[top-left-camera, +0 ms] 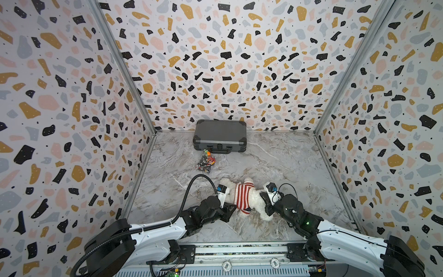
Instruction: Dress the teddy bear
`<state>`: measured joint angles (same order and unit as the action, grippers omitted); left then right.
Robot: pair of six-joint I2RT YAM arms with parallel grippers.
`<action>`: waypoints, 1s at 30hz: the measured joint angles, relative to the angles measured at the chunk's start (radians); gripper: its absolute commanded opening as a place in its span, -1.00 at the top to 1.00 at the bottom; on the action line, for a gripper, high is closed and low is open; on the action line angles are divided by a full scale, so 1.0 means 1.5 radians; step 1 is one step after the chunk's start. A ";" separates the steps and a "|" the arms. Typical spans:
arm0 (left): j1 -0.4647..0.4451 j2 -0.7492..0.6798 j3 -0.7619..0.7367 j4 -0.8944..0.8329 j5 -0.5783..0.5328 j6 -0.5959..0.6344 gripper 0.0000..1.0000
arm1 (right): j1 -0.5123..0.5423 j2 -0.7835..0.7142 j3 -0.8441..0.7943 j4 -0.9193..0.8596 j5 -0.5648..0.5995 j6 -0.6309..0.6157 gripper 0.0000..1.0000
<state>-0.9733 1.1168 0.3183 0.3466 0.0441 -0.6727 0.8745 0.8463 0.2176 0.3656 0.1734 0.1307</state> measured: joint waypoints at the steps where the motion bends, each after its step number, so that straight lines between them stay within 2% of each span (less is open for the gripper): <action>1: 0.000 0.003 0.003 0.000 0.000 0.000 0.50 | -0.001 0.000 0.000 0.000 -0.001 0.000 1.00; 6: -0.002 0.013 0.014 0.005 -0.003 0.005 0.45 | -0.004 0.000 0.000 0.000 -0.004 0.001 1.00; 16: -0.003 0.028 0.024 0.006 -0.006 0.014 1.00 | -0.007 0.000 0.000 0.000 -0.007 0.002 1.00; 23: -0.001 0.023 0.025 -0.017 -0.042 0.013 1.00 | -0.008 -0.002 0.000 -0.002 -0.008 0.003 1.00; 30: 0.038 -0.035 0.017 -0.048 -0.088 -0.007 1.00 | -0.011 -0.002 0.000 -0.005 -0.008 0.008 1.00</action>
<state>-0.9165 1.0637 0.3435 0.2749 -0.0875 -0.6827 0.8581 0.8440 0.2180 0.3584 0.1619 0.1432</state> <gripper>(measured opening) 0.044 0.065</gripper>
